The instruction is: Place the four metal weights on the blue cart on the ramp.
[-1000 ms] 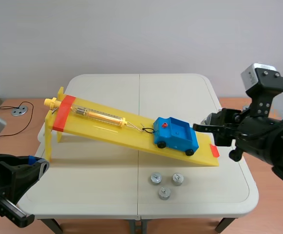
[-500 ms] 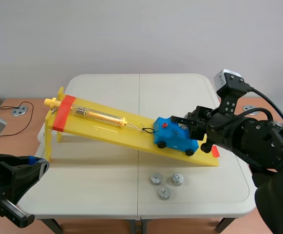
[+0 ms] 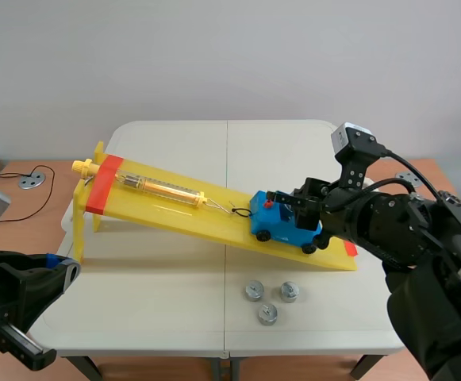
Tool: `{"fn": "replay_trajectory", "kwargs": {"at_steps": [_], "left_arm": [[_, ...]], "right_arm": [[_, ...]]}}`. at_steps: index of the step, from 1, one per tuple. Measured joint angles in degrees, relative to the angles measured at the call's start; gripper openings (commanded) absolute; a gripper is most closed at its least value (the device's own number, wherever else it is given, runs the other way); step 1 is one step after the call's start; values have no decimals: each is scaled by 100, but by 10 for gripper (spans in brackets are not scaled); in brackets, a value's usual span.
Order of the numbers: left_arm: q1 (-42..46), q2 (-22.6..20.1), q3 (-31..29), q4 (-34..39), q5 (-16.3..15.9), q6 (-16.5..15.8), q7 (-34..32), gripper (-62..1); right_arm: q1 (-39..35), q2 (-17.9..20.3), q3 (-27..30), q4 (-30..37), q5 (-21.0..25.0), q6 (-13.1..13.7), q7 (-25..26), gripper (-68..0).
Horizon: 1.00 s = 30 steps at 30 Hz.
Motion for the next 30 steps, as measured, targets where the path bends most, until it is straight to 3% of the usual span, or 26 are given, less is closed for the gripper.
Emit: {"fn": "replay_trajectory", "kwargs": {"at_steps": [14,18,26,30], "left_arm": [[0,0,0,0,0,0,0,-573],[0,0,0,0,0,0,0,-573],[0,0,0,0,0,0,0,-573],[0,0,0,0,0,0,0,-573]], "right_arm": [[-2,2,0,-7,-57,-345,105,-666],[-2,2,0,-7,-57,-470,122,-574],[0,2,9,-7,-57,-466,166,-447],[-20,4,173,87,-55,-170,63,-441]]}}
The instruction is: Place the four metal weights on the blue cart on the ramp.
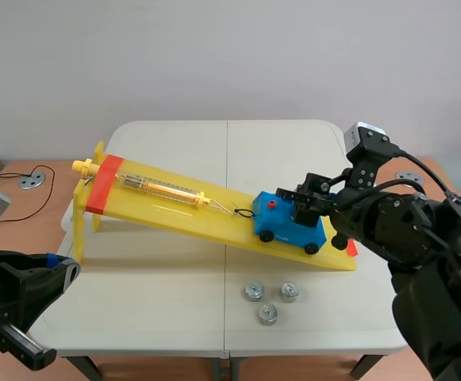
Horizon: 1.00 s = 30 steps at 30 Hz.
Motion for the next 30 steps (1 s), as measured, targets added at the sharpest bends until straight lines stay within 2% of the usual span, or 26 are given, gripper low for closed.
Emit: {"fn": "replay_trajectory", "kwargs": {"at_steps": [3,6,12,17,24,30], "left_arm": [[0,0,0,0,0,0,0,-573],[0,0,0,0,0,0,0,-573],[0,0,0,0,0,0,0,-573],[0,0,0,0,0,0,0,-573],[0,0,0,0,0,0,0,-573],[0,0,0,0,0,0,0,-573]], "right_arm": [[-125,68,107,367,0,249,-111,-441],[-343,291,109,931,26,446,-142,-442],[-935,929,107,1998,197,710,-223,-442],[-1502,1517,103,2623,280,914,-345,-442],[-2282,2282,103,3121,317,1080,-400,-442],[-2697,2398,57,3141,293,1165,-424,-441]]}}
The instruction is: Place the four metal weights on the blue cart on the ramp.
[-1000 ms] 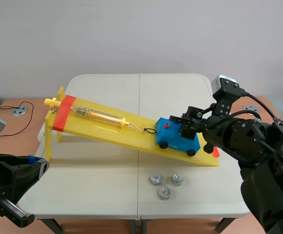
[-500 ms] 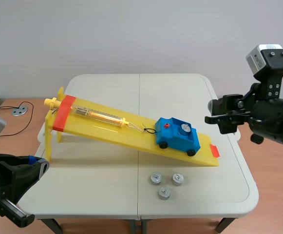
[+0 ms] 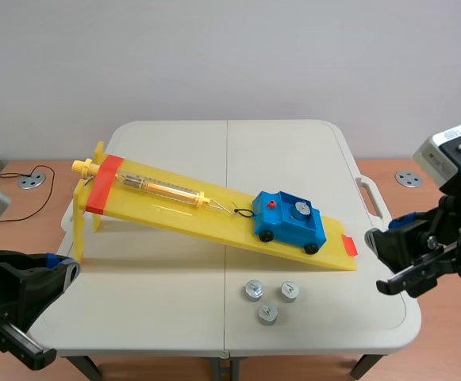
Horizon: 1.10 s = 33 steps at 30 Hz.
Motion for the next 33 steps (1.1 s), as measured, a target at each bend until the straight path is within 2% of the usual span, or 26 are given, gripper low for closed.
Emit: {"fn": "replay_trajectory", "kwargs": {"at_steps": [7,14,24,30,33], "left_arm": [[-2,-2,0,0,0,0,-2,-573],[0,0,0,0,0,0,0,-573],[0,0,0,0,0,0,0,-573],[0,0,0,0,0,0,0,-573],[0,-2,0,0,0,0,0,-573]], "right_arm": [[-11,-66,-605,-264,-529,0,254,-442],[92,-586,-1189,-772,-1257,-26,533,-442],[671,-1121,-1847,-1742,-1912,-293,828,-442],[881,-1259,-2153,-2164,-2149,-564,992,-442],[927,-1259,-2273,-2332,-2208,-595,1067,-442]]}}
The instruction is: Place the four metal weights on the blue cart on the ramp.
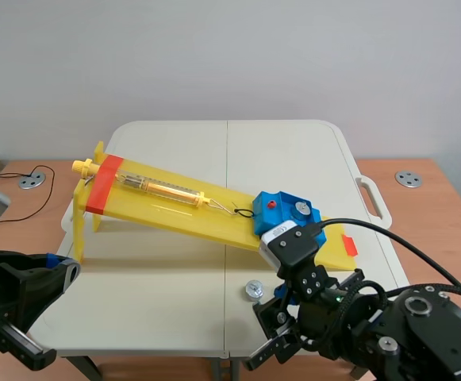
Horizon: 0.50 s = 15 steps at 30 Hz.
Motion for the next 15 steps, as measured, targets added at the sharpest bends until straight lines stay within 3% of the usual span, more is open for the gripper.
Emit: {"fn": "replay_trajectory", "kwargs": {"at_steps": [12,15], "left_arm": [[0,0,0,0,0,0,0,-573],[0,0,0,0,0,0,0,-573]], "right_arm": [[236,-160,-179,-647,-90,-273,262,-451],[299,-188,-179,-745,-105,-295,363,-519]]}}
